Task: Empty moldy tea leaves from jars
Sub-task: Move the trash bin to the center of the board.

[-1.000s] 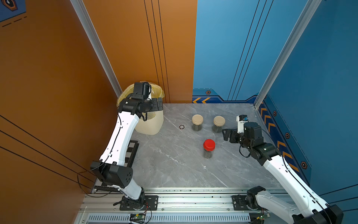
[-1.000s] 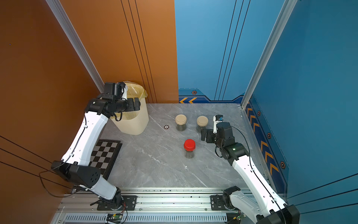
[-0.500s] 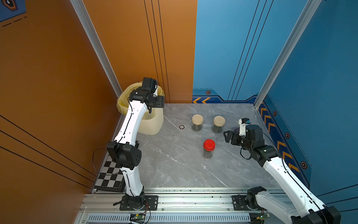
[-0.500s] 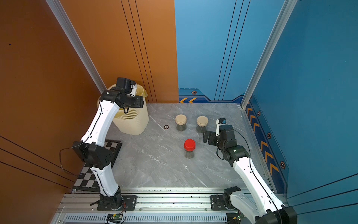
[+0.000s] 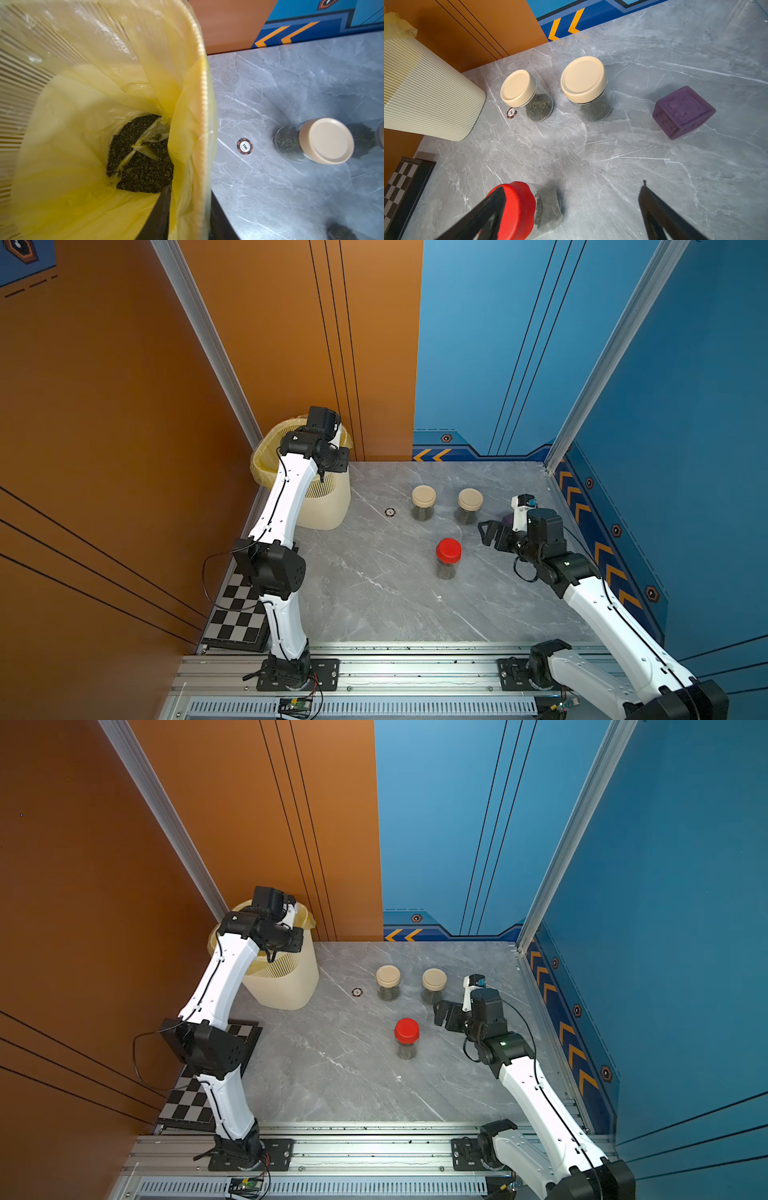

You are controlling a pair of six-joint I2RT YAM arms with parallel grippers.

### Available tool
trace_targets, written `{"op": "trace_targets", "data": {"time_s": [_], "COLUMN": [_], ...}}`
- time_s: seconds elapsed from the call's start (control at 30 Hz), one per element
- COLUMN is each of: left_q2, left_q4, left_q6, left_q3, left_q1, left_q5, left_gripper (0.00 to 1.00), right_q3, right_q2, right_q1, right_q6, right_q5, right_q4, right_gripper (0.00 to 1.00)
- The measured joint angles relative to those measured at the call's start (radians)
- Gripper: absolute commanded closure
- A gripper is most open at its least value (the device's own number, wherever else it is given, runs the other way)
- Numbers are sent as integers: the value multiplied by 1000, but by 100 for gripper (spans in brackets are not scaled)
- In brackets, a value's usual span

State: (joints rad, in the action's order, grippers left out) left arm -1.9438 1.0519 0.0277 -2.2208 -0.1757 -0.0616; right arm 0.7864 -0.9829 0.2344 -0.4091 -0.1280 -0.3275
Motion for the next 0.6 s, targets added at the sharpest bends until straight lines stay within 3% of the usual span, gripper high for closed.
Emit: {"op": "trace_targets", "data": {"time_s": [0.33, 0.6], "left_q2": [0, 1], "left_q4": [12, 18], "left_q6": [-28, -28], "left_q3": [-13, -13], "left_q1": [-1, -19], "left_q5": [8, 10], "left_gripper": [99, 100], "right_q3": [-18, -18], "right_q2": [-1, -1], "right_q1": [0, -1], "right_q6": [-11, -12], "right_q5": [-1, -1], "right_q4": [6, 7], "right_gripper": [0, 0]}}
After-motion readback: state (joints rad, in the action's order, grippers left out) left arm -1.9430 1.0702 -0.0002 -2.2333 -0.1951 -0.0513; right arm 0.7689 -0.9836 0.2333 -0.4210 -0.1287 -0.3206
